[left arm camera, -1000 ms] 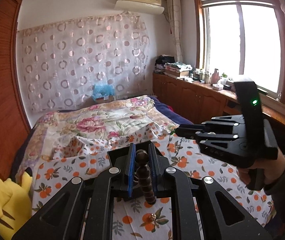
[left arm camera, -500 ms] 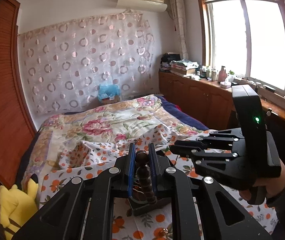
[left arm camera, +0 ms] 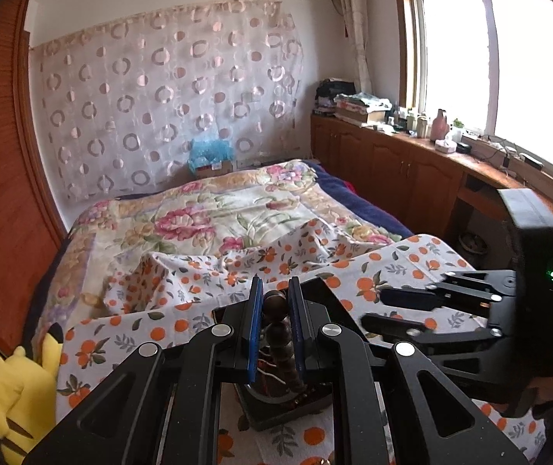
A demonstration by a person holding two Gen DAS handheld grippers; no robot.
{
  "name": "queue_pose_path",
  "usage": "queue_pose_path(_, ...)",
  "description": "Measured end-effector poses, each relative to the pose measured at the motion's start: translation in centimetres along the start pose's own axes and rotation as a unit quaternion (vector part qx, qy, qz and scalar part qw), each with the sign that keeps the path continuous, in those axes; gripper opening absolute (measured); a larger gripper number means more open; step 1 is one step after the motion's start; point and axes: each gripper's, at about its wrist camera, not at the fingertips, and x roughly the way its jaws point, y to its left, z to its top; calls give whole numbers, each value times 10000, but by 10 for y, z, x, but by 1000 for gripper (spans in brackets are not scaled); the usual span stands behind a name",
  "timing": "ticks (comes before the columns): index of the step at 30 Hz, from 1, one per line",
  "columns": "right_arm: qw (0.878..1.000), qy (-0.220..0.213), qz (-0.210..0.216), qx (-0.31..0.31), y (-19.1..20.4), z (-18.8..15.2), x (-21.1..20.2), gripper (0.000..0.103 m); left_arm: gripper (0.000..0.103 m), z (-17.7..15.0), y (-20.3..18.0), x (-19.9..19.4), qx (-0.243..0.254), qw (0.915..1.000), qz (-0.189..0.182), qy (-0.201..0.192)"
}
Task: Organize jewelry
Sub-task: 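Lower the wooden bead bracelet into the box and open the left tool, then move both open tools to the gold rings on the sheet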
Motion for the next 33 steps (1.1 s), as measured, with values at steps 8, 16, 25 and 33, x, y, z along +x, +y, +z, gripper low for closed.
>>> queue_pose_path(8,9999,93,-91,-14,-13,-23,-7,35,12,2,-9,28,40,9999,2,167)
queue_pose_path(16,9999,103,-100,11,-18,-32,-11,35,13,5,-17,35,96,9998,-2,175)
queue_pose_path(25,9999,62,-39,-79,-7,-39,-20,35,53,-17,-9,20,22,9998,6,207)
queue_pose_path(33,9996,71,-4,-259,10,-53,-31,35,85,-55,-5,-8,19,9998,-11,219)
